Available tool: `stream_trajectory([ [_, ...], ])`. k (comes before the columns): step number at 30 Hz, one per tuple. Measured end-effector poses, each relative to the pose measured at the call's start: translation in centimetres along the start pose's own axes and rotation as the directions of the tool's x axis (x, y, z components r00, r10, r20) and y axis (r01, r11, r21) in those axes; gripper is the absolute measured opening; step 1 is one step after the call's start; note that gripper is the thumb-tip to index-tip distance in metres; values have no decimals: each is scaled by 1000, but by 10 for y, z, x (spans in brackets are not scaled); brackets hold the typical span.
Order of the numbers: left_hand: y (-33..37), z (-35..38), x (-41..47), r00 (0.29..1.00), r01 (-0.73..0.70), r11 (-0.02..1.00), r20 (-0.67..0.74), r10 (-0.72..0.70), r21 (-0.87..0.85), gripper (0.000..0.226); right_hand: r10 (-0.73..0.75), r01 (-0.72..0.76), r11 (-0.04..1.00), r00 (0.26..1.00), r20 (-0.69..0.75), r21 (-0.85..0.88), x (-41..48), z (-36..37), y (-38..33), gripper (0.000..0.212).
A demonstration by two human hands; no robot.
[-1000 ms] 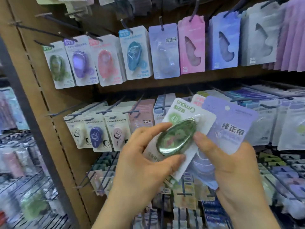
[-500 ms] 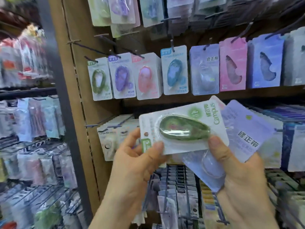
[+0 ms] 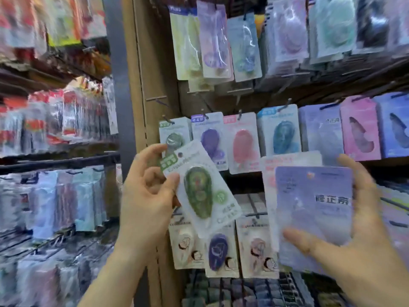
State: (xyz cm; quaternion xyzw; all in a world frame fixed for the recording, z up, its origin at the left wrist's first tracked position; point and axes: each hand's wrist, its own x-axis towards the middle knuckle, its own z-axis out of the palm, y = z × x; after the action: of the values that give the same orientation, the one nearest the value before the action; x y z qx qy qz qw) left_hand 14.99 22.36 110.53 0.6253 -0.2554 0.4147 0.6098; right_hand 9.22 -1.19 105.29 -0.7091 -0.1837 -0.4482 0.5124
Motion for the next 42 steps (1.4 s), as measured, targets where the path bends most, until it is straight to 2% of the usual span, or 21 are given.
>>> stream_trajectory([
  [2,-4,-11,20,997,-76,991,-7,78,113,39,32,-32,999,999,12,-16,13,-3,9,124],
  [3,-6,-14,31,995,-98,981,-9,101,164,37,17,-17,1000,999,28,8,18,-3,8,121],
  [7,-10,-19,69,983,-174,926,-4,186,336,38,29,-33,996,998,49,83,29,16,0,98],
  [13,-11,-15,99,959,-264,800,55,279,539,43,65,-141,931,971,228,336,48,39,-9,63],
  [15,-11,-17,106,956,-267,748,72,283,608,44,38,-143,915,961,274,377,52,47,-12,79],
  [17,-9,-18,110,958,-263,701,90,273,663,45,31,-152,909,954,299,389,55,56,-13,85],
  [21,-5,-17,118,949,-277,554,134,285,785,47,11,-150,899,946,323,410,62,70,-12,69],
  [24,-2,-15,123,950,-284,503,166,266,816,44,18,-175,882,940,340,438,63,77,-14,62],
  [32,-5,-14,130,937,-318,395,220,273,862,53,-16,-176,882,916,400,437,72,93,-8,65],
  [38,-3,-20,129,943,-290,429,179,280,855,49,2,-248,869,867,498,427,80,103,-3,61],
  [42,-6,-14,129,947,-286,310,218,237,907,39,1,-267,856,857,516,442,85,109,-4,61],
])
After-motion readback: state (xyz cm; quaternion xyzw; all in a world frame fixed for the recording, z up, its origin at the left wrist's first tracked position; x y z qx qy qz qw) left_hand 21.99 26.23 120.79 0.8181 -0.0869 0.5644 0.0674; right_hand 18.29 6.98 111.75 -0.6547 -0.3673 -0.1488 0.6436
